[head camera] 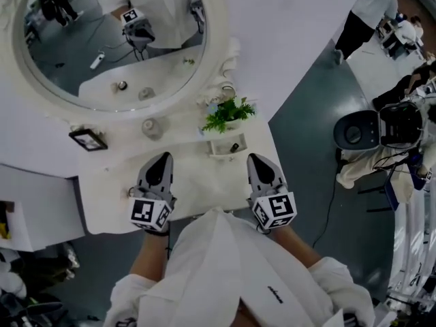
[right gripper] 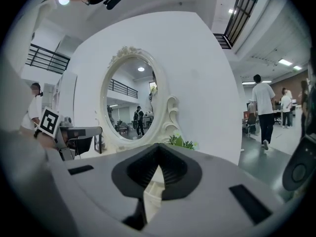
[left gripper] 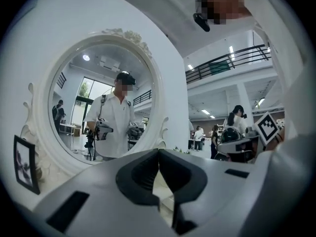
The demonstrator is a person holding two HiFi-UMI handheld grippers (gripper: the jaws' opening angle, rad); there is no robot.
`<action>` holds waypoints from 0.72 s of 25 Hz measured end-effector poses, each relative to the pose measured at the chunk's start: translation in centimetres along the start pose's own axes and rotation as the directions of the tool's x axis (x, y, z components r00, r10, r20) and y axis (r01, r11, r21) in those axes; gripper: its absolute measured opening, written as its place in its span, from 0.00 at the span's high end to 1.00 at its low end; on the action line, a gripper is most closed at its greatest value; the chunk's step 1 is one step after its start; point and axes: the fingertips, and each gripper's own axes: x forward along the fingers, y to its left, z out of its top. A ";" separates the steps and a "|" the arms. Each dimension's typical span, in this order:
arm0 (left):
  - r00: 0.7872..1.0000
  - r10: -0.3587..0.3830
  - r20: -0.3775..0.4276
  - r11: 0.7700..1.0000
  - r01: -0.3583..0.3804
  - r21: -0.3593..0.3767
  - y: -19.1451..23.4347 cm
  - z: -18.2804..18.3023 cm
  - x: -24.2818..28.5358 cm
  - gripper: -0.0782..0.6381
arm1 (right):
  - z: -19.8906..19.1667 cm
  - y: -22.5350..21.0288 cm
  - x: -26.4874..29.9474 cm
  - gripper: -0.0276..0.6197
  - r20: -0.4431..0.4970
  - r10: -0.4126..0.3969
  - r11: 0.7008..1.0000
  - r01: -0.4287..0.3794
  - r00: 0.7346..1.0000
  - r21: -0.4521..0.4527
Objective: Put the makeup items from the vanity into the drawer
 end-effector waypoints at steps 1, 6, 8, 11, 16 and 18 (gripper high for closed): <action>1.000 0.012 0.008 1.000 -0.012 0.006 0.4 0.4 -0.5 0.85 | 0.2 0.1 -0.2 0.93 0.004 -0.001 1.000 0.001 1.000 -0.005; 0.998 0.048 0.027 0.999 -0.049 0.023 1.9 1.5 -2.2 0.85 | 1.1 0.2 -0.9 0.93 0.019 -0.020 1.000 0.021 1.000 -0.017; 0.998 0.063 0.027 0.998 -0.063 0.024 2.5 1.5 -2.8 0.85 | 1.4 0.1 -1.1 0.93 0.025 -0.026 0.999 0.027 0.999 -0.021; 0.997 0.078 0.025 0.997 -0.078 0.023 3.0 1.4 -3.0 0.85 | 1.9 -0.5 -1.2 0.93 0.037 -0.041 0.999 0.042 0.998 -0.026; 0.996 0.082 0.029 0.996 -0.083 0.021 2.9 1.3 -2.9 0.85 | 2.1 -1.5 -1.8 0.93 0.042 -0.061 0.997 0.063 0.997 -0.033; 0.996 0.080 0.032 0.996 -0.081 0.021 2.7 1.5 -3.0 0.85 | 2.2 -1.7 -2.1 0.93 0.043 -0.069 0.997 0.070 0.997 -0.031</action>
